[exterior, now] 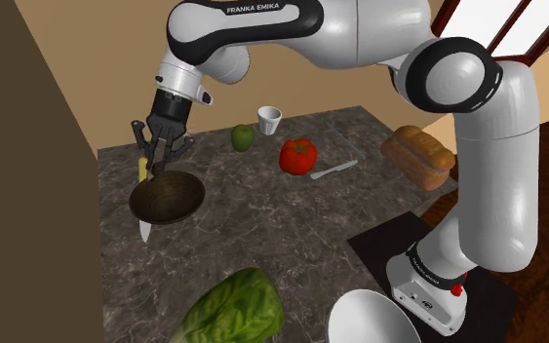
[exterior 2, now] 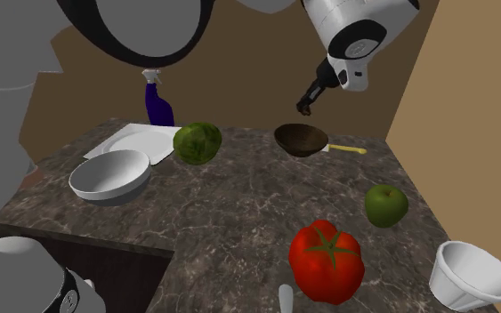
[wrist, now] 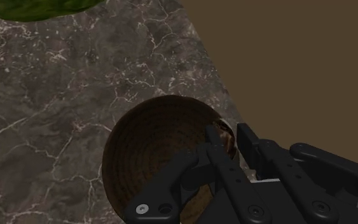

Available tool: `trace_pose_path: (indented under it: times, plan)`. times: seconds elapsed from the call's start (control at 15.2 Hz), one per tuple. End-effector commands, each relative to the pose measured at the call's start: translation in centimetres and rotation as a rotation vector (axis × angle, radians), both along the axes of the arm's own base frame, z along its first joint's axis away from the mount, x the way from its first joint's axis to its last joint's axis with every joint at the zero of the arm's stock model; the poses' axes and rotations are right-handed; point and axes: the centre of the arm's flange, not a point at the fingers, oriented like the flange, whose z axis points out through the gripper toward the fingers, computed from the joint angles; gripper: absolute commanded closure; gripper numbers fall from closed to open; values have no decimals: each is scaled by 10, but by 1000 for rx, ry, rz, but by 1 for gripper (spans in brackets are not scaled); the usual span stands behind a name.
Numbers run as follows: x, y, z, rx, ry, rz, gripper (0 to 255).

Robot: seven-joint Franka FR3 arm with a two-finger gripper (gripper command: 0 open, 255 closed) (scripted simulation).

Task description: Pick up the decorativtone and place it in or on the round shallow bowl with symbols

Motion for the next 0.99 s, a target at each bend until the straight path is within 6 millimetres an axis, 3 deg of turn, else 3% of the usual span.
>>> trace_pose_path:
  times: [0.0, 0.73, 0.92]
  plan:
    - [0, 1, -10, 0, 0, 0, 255]
    - [0, 1, -72, 0, 0, 0, 255]
    - [0, 1, -72, 0, 0, 0, 255]
